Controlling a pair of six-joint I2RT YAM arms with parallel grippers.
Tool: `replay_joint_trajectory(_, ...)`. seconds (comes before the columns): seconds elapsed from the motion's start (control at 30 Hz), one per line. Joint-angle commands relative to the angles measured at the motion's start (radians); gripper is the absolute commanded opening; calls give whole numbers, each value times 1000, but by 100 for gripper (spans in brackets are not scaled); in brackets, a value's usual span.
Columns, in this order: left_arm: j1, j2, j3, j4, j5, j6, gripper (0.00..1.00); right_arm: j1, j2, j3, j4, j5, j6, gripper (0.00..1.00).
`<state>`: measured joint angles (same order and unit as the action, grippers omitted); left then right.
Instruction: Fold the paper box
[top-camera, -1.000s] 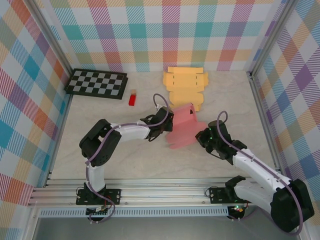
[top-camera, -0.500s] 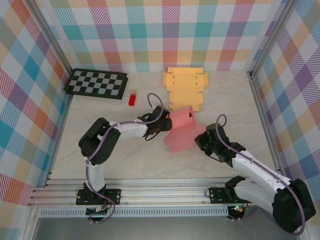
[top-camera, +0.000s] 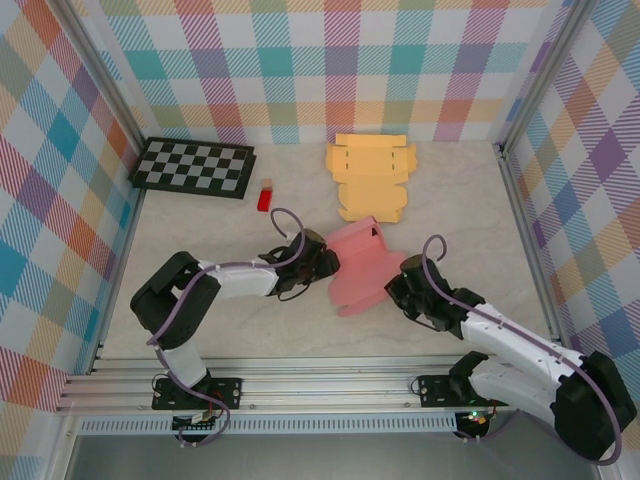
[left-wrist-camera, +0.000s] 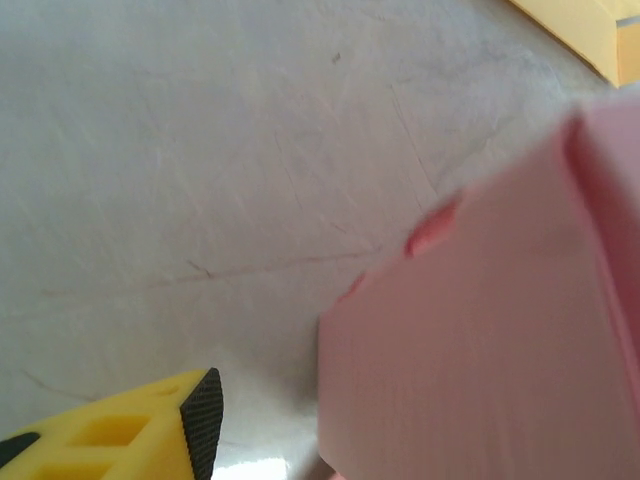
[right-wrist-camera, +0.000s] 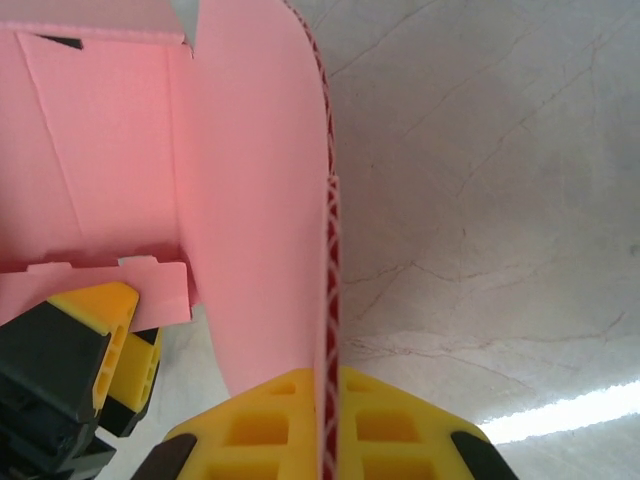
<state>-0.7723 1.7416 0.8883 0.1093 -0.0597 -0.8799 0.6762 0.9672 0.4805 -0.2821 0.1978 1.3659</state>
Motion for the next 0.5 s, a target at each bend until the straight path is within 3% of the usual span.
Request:
replay_joint_trajectory(0.0,-25,-34,-16,47,-85,-50,55,71,4,38,-48,175,109,0)
replay_joint_trajectory(0.1,-25,-17,-18,84,-99,-3,53,123,34,70,-63,219,134,0)
replay_joint_trajectory(0.3,-24,37,-10,140,-83,142,39,132,90,86,-49,167,156,0)
replay_joint_trajectory(0.47,-27,79,-28,220,-13,136,40,132,90,82,-41,155,163,0)
